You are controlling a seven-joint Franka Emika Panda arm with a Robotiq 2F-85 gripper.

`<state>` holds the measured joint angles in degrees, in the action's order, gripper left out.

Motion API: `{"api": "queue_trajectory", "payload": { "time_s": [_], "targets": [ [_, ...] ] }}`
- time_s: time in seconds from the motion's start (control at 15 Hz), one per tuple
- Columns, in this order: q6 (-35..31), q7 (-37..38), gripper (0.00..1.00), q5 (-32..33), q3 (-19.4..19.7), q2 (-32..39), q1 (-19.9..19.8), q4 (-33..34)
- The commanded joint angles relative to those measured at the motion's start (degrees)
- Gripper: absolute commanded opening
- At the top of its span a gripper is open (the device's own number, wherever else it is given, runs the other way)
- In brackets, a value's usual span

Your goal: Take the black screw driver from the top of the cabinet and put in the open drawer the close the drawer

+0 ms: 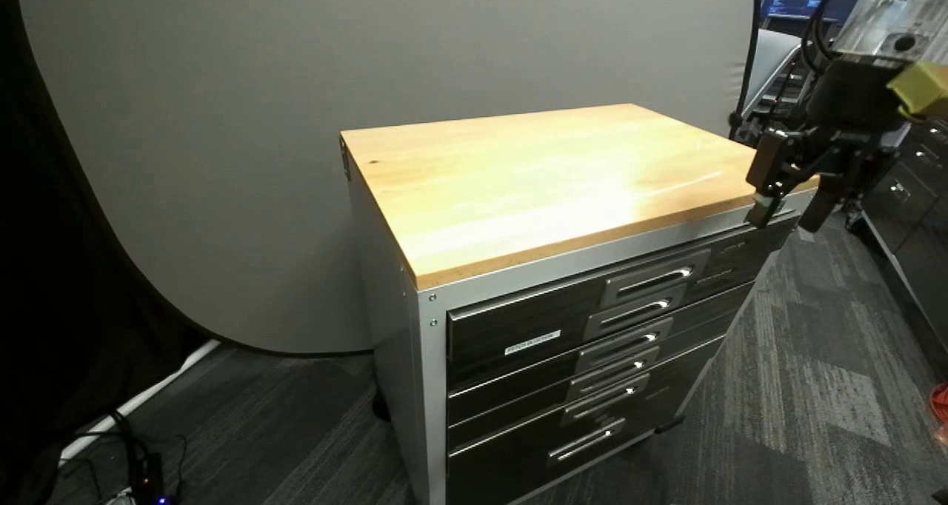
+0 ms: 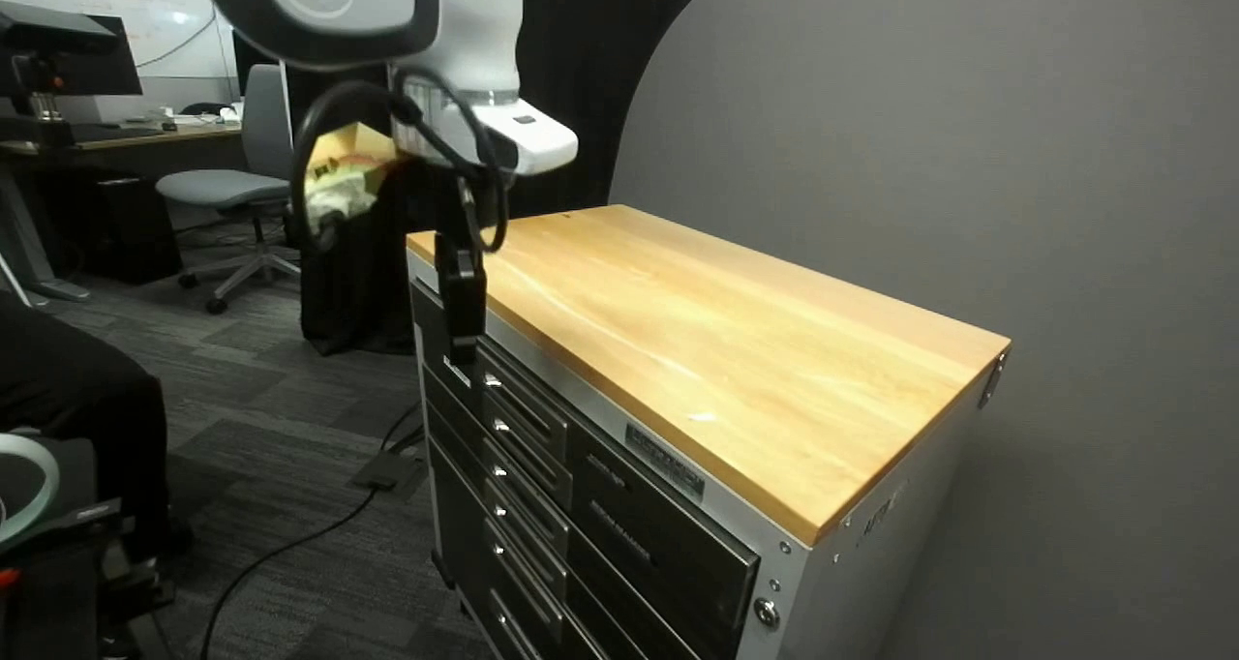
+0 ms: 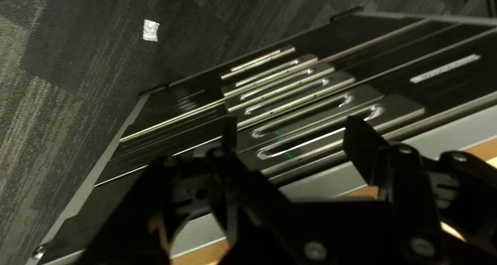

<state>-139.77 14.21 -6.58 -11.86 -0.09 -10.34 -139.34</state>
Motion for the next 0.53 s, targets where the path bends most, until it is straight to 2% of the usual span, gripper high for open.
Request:
{"api": "queue_trajectory", "payload": {
  "time_s": [0.0,0.13,0.2,0.47],
  "targets": [
    [15.9,1.1,1.0,6.9,2.7,-4.3,7.1,5.7],
    [25.4,1.1,1.0,10.2,2.3,-4.6,9.7,10.0],
    [18.6,0.6,1.0,7.4,3.8,-4.1,9.5,6.3],
    [19.8,0.9,1.0,7.7,4.4,-3.9,10.7,6.6]
  ]
}}
